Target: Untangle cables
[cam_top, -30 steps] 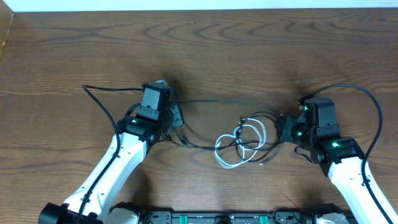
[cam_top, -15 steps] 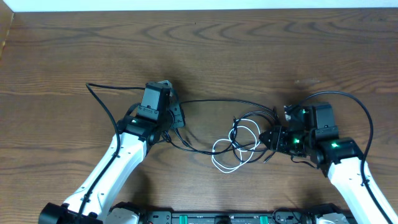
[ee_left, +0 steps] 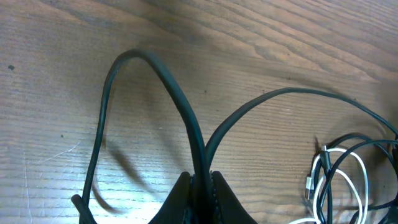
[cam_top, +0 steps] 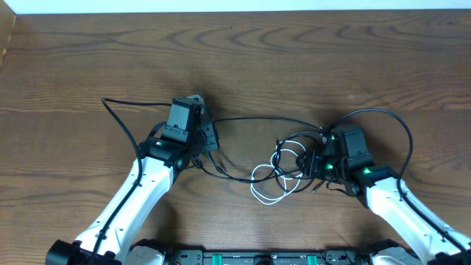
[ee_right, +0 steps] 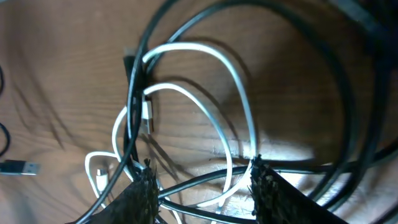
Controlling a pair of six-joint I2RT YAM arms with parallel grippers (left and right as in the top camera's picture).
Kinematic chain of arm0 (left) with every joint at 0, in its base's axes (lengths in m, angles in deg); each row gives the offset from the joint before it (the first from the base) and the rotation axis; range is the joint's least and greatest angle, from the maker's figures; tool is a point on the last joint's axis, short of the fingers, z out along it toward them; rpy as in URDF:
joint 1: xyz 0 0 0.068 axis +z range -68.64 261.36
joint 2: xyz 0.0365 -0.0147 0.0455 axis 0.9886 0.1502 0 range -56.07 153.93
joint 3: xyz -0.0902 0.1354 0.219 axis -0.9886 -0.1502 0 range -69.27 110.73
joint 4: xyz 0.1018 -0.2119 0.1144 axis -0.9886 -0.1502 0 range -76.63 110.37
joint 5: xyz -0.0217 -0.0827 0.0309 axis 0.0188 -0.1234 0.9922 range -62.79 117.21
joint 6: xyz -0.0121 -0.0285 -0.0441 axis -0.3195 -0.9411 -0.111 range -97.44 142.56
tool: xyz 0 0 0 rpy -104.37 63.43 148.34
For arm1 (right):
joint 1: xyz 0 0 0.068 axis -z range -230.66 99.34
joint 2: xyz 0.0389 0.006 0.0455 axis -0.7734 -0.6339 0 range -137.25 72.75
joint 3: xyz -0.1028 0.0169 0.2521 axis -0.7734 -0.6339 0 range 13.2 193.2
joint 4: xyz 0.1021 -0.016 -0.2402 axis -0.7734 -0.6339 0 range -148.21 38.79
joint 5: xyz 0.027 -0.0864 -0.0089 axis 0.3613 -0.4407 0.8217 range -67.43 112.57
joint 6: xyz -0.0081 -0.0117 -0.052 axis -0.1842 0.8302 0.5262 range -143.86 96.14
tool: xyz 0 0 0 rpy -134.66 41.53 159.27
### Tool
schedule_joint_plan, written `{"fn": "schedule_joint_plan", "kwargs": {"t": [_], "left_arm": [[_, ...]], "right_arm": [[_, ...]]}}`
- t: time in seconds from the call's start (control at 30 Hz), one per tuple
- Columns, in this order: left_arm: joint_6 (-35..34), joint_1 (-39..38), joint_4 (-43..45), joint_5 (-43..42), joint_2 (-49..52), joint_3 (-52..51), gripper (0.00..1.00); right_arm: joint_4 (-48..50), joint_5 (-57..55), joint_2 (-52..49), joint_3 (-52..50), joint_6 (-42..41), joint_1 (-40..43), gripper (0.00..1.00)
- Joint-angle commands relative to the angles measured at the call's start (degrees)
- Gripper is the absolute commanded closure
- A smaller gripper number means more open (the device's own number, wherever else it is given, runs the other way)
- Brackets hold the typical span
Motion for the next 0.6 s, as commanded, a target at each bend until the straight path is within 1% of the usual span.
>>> {"fn": "schedule_joint_plan", "kwargs": {"t": [0.0, 0.07, 0.17, 0.3, 0.4, 0.5, 0.57], "left_arm": [[-0.52, 0.35, -0.07, -0.52, 0.33, -0.28, 0.92], [-0.52, 0.35, -0.09, -0.52, 0.33, -0.28, 0.92], [-0.52, 0.35, -0.09, -0.52, 0.33, -0.28, 0.92], [-0.5, 0.35, -0.11, -0.52, 0.33, -0.28, 0.92], [-0.5, 0.35, -0.11, -0.52, 0.33, -0.28, 0.92], [-0.5, 0.35, -0.11, -0.52, 0.33, -0.28, 0.92], [-0.5, 0.35, -0.11, -0.52, 0.33, -0.28, 0.92]], "right_arm": [[0.26, -3.19, -2.86, -0.28, -0.35, -1.97, 0.57], [0.2, -5.73, -4.81, -0.28, -1.2, -2.47, 0.6], [0.52, -6.08, -7.61, -0.28, -3.06, -2.47, 0.61], [3.19, -5.95, -11.47, -0.28, -3.5, -2.47, 0.63], [4.33, -5.6, -12.55, -0.26, -3.5, -2.47, 0.63], [4.98, -5.6, -12.59, -0.26, -3.48, -2.47, 0.7], [5.22, -5.6, -12.59, -0.26, -3.48, -2.45, 0.8]]}}
